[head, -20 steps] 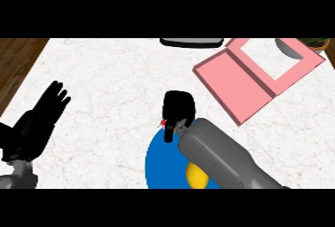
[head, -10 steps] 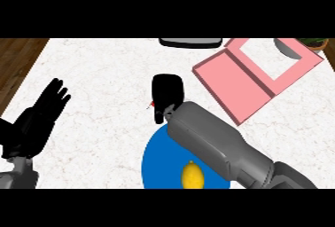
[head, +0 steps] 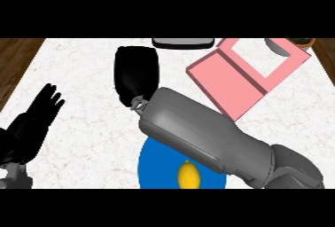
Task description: Pick the cupcake from the plate and place it in the cardboard box
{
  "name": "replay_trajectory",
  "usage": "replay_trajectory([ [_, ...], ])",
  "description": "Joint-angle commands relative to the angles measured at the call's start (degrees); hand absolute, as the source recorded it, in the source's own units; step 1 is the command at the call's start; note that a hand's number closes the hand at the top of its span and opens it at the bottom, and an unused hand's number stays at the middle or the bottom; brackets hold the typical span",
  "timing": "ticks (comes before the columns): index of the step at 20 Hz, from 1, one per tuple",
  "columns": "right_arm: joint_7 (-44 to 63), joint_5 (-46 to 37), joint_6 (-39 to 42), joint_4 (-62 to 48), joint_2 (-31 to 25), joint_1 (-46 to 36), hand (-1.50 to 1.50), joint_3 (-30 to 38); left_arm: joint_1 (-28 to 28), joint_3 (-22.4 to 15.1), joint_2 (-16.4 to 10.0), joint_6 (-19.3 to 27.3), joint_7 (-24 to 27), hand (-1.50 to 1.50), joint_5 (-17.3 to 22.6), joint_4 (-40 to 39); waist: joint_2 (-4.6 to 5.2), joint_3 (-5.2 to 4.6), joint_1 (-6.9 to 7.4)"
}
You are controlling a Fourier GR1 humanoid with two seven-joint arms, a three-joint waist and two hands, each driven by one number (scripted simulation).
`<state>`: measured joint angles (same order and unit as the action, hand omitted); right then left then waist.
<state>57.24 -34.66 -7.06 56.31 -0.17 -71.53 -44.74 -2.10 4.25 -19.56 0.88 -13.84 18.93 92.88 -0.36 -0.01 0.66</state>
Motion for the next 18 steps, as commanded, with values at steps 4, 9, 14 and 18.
replay_trajectory([
  [4,9.1,-7.9,-1.1,2.1,-3.8,-5.4,1.50,6.2,2.2,0.4,-0.1,-0.4,-0.4,0.00,-0.2,2.5,-0.01,0.02,-0.47],
  [9,10.7,-11.7,-0.5,4.2,-6.8,-3.4,1.50,9.6,0.4,1.8,0.4,-1.1,0.9,0.00,0.4,-1.6,0.15,0.01,-0.93],
  [14,7.8,-12.7,4.0,7.3,-10.4,0.6,1.50,13.0,1.0,-0.6,1.8,1.5,-1.0,0.00,-3.0,1.8,0.13,0.03,-0.96],
  [18,3.3,-13.7,5.4,3.5,-11.4,0.5,1.50,15.5,-2.6,1.6,0.9,0.7,-1.5,0.00,-1.7,-0.9,0.43,-0.01,-0.61],
])
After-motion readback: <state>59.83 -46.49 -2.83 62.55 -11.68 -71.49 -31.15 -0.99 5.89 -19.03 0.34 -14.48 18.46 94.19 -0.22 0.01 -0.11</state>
